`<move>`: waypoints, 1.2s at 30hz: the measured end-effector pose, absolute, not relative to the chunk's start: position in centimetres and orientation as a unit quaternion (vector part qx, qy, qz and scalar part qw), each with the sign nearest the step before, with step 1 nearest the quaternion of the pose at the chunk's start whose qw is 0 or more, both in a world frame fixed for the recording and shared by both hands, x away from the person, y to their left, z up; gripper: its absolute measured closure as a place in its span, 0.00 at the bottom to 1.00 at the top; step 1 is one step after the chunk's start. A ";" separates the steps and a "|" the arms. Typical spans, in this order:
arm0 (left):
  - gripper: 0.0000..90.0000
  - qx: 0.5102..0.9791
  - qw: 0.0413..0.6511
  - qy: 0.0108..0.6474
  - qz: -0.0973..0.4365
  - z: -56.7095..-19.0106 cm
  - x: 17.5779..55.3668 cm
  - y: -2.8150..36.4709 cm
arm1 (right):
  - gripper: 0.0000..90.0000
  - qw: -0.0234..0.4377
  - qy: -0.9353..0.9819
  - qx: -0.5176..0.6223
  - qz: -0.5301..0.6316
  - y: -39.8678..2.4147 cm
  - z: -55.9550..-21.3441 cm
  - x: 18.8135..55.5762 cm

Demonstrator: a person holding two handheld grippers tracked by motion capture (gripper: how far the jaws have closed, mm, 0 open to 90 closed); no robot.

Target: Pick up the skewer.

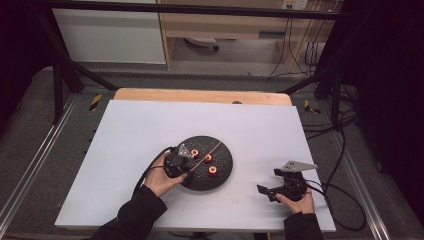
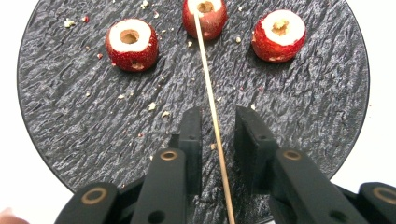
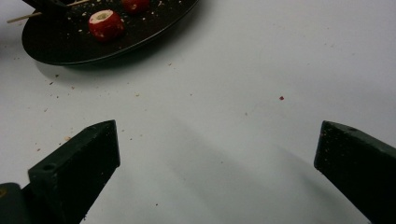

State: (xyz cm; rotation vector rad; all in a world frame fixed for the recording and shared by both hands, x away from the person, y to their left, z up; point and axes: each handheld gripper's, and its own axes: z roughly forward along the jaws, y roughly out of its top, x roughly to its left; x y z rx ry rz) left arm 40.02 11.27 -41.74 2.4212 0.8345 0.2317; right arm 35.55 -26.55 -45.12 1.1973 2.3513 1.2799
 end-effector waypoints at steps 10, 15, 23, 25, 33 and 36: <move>0.89 0.909 0.266 0.308 0.090 -41.9 40.0 11.2 | 0.01 0.102 0.798 0.407 0.433 -26.5 -45.1 35.5; 0.92 0.911 0.260 0.307 0.092 -41.9 39.9 11.1 | 0.01 0.103 0.798 0.406 0.434 -26.5 -45.1 35.5; 0.97 0.912 0.254 0.308 0.093 -41.9 39.8 11.1 | 0.01 0.102 0.798 0.408 0.432 -26.5 -45.1 35.5; 0.98 0.911 0.256 0.309 0.095 -41.8 39.8 11.1 | 0.01 0.103 0.798 0.407 0.432 -26.5 -45.1 35.5; 0.98 0.908 0.268 0.307 0.096 -41.5 39.7 11.4 | 0.01 0.102 0.798 0.407 0.432 -26.5 -45.1 35.5; 0.98 0.906 0.274 0.308 0.098 -41.3 39.5 11.6 | 0.01 0.103 0.799 0.407 0.431 -26.5 -45.1 35.5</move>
